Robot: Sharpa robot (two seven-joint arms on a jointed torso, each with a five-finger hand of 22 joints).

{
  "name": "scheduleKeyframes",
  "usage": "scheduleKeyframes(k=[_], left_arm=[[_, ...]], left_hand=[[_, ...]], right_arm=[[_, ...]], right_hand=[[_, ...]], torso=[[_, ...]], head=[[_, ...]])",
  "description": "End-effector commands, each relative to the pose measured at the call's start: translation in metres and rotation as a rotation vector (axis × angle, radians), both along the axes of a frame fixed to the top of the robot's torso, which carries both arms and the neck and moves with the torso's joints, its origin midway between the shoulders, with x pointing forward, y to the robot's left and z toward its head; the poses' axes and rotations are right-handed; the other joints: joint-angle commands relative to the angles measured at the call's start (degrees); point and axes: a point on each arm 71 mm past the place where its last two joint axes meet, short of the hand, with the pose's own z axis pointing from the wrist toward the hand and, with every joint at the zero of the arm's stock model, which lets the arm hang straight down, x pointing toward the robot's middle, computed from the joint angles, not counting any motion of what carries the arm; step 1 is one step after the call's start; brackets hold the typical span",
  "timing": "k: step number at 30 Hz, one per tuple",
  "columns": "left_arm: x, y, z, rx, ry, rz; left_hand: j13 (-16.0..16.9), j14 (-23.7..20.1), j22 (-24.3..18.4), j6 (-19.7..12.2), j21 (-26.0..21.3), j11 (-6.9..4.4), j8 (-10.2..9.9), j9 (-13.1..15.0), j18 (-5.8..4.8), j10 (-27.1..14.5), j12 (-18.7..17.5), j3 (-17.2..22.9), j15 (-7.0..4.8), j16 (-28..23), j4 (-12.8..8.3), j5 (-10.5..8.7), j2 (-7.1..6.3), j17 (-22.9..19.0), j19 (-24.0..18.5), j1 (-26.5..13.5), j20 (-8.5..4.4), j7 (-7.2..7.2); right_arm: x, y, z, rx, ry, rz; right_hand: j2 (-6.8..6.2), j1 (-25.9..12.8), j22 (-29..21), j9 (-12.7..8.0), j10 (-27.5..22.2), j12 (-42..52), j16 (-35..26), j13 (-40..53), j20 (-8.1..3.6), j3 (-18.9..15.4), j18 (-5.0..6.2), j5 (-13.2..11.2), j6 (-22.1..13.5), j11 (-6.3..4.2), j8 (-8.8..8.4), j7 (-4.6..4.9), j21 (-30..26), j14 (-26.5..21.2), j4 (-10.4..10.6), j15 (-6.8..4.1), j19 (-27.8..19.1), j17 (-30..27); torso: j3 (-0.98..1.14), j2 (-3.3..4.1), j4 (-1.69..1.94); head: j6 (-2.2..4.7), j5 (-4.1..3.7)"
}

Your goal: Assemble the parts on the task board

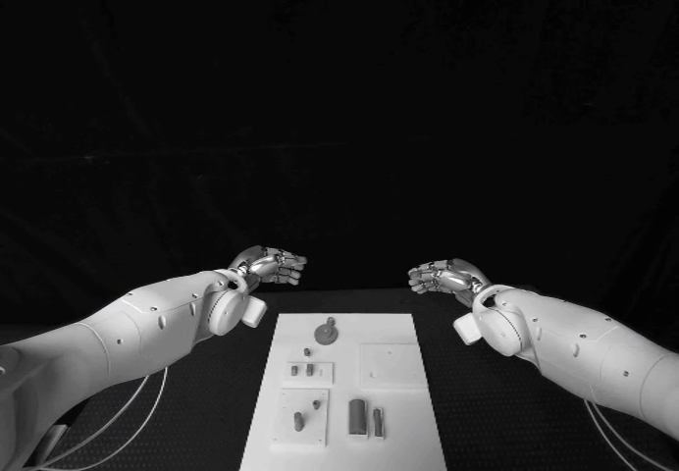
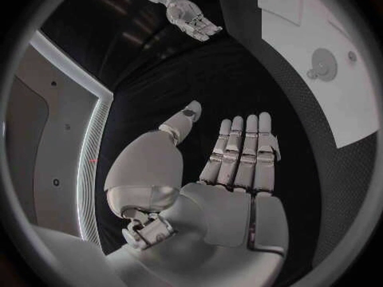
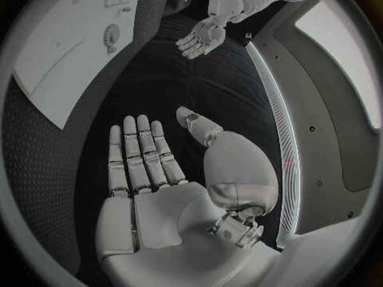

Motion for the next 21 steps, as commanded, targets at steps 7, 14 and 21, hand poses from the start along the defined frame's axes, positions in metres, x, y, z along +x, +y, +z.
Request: scheduleKeyframes(k=[7, 14, 21], left_arm=[[-0.001, 0.001, 0.000, -0.012, -0.003, 0.002], [-0.011, -0.010, -0.001, -0.051, -0.034, 0.032], [-0.039, -0.032, 0.002, -0.129, -0.092, 0.105]], left_hand=[[-11.84, -41.21, -53.45, -41.84, -3.60, -7.89, -16.80, -26.83, -0.87, -52.81, -3.67, -27.46, -8.33, -21.02, 13.85, -2.99, 3.09, -26.89, -45.55, -55.24, -2.96, -8.99], [-11.84, -41.21, -53.45, -41.84, -3.60, -7.89, -16.80, -26.83, -0.87, -52.81, -3.67, -27.46, -8.33, -21.02, 13.85, -2.99, 3.09, -26.89, -45.55, -55.24, -2.96, -8.99], [-11.84, -41.21, -53.45, -41.84, -3.60, -7.89, -16.80, -26.83, -0.87, -52.81, -3.67, -27.46, -8.33, -21.02, 13.85, -2.99, 3.09, -26.89, -45.55, -55.24, -2.96, -8.99]], right_arm=[[-0.001, 0.002, 0.001, 0.022, -0.006, 0.001], [-0.009, 0.009, 0.005, 0.069, -0.039, -0.034], [-0.032, 0.022, 0.016, 0.161, -0.095, -0.119]], right_hand=[[2.70, -53.41, -59.99, -33.91, -51.61, -11.84, -25.24, -15.12, -12.18, -35.86, -8.38, -10.85, -43.01, -8.24, -10.65, -9.40, -14.80, -41.27, 13.04, -8.66, -26.59, -22.71], [2.70, -53.41, -59.99, -33.91, -51.61, -11.84, -25.24, -15.12, -12.18, -35.86, -8.38, -10.85, -43.01, -8.24, -10.65, -9.40, -14.80, -41.27, 13.04, -8.66, -26.59, -22.71], [2.70, -53.41, -59.99, -33.91, -51.61, -11.84, -25.24, -15.12, -12.18, -35.86, -8.38, -10.85, -43.01, -8.24, -10.65, -9.40, -14.80, -41.27, 13.04, -8.66, -26.59, -22.71]], torso=[[0.00, -0.23, 0.11], [-1.60, 0.94, 1.63], [-2.05, 1.27, 2.05]], head=[[0.37, 0.00], [0.21, -2.23], [0.17, -2.86]])
